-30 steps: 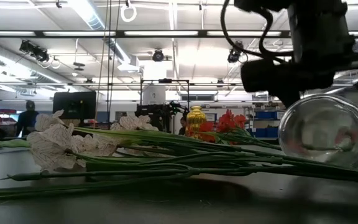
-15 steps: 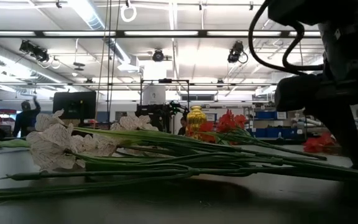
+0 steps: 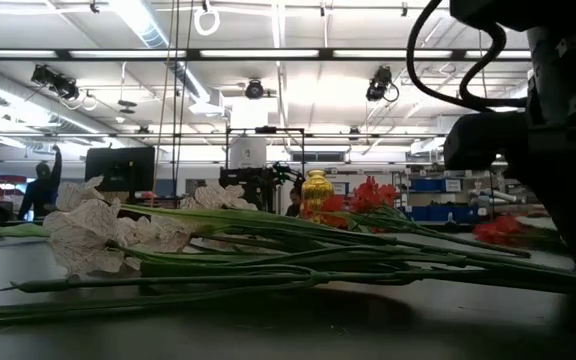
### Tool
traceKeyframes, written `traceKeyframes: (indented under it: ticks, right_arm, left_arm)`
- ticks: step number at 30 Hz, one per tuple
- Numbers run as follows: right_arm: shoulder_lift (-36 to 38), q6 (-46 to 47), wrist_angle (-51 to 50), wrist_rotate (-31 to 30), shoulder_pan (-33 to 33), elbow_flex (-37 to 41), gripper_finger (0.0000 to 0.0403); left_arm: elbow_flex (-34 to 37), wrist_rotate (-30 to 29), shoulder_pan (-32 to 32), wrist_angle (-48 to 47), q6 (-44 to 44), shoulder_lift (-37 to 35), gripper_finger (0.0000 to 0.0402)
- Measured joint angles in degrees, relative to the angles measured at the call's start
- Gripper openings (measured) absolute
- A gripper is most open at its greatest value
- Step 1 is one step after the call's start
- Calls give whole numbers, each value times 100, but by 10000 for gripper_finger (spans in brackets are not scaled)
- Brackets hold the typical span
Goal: Sort flowers into vase by color
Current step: Adjust the transparent vase
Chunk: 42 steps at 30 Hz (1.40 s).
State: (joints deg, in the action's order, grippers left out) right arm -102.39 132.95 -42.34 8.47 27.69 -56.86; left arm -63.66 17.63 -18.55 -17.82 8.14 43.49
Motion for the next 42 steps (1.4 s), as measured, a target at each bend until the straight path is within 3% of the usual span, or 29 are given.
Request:
traceKeyframes:
  ticks: [6, 15, 22, 33, 42]
  right_arm:
    - [-35, -180, -443, -609, 202, -255, 207]
    - [-35, -344, -2407, -2216, 891, -1204, 193]
    - [-15, -348, -3207, -3295, 1407, -1688, 201]
    - [-4, -322, -4744, -5376, 2504, -2026, 199]
    - [181, -689, -4766, -7863, 3297, -1921, 199]
  left_arm:
    - [0, 0, 2, 1, 0, 1, 224]
    - [0, 0, 2, 2, 0, -1, 224]
    - [0, 0, 0, 0, 0, 1, 224]
    - [0, 0, 2, 0, 0, 1, 224]
    - [-2, 0, 2, 2, -2, 1, 224]
